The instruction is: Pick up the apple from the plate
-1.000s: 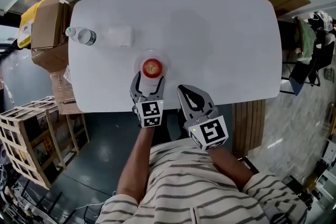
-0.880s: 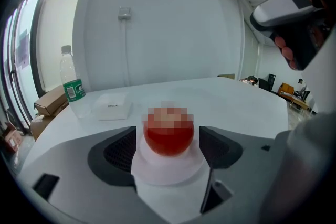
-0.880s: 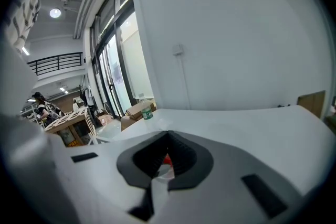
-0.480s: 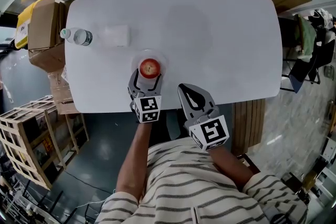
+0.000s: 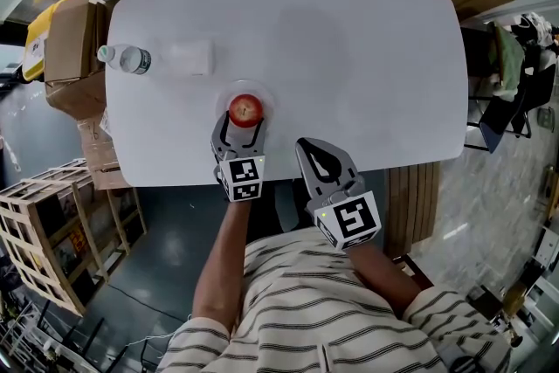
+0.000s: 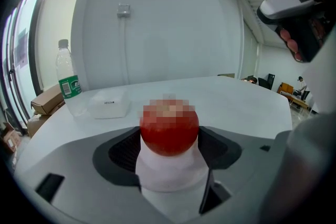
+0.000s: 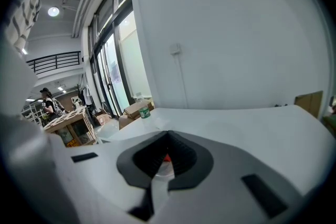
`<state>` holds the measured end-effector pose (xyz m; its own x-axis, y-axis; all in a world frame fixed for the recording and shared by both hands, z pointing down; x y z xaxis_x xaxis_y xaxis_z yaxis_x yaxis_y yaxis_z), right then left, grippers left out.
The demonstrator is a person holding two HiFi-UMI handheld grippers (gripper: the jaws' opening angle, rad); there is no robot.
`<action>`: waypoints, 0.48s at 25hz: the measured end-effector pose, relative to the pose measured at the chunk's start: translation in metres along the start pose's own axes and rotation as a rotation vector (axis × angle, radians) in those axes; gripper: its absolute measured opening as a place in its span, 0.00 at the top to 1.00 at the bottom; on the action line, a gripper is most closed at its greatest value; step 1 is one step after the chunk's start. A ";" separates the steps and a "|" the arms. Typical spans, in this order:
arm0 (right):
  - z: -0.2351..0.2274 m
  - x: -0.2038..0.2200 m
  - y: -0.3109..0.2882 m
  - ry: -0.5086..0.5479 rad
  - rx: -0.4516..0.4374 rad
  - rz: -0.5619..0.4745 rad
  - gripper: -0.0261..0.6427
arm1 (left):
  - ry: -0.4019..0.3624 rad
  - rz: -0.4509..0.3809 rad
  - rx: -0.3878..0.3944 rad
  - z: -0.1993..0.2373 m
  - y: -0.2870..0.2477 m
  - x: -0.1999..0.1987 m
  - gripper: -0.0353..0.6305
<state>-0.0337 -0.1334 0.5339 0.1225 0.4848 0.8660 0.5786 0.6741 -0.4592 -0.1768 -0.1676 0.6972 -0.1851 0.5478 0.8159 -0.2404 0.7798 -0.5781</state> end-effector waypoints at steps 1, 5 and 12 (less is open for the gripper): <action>0.000 0.000 0.001 0.000 0.001 -0.001 0.94 | 0.004 -0.002 -0.002 0.000 0.001 -0.001 0.42; 0.002 0.000 0.004 -0.001 0.002 -0.007 0.94 | 0.028 -0.011 -0.007 0.001 0.007 -0.003 0.42; 0.005 -0.004 0.010 0.002 -0.003 -0.024 0.94 | 0.062 -0.041 -0.032 0.003 0.022 -0.017 0.42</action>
<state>-0.0320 -0.1255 0.5246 0.1101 0.4673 0.8772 0.5835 0.6841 -0.4376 -0.1818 -0.1600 0.6706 -0.1158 0.5322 0.8387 -0.2159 0.8107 -0.5443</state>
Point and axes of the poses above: the fingertips, and each gripper's own axes: y backward along the fingers, z to its left, x out of its underside, the point moved 5 cm from there along y, backward along the fingers
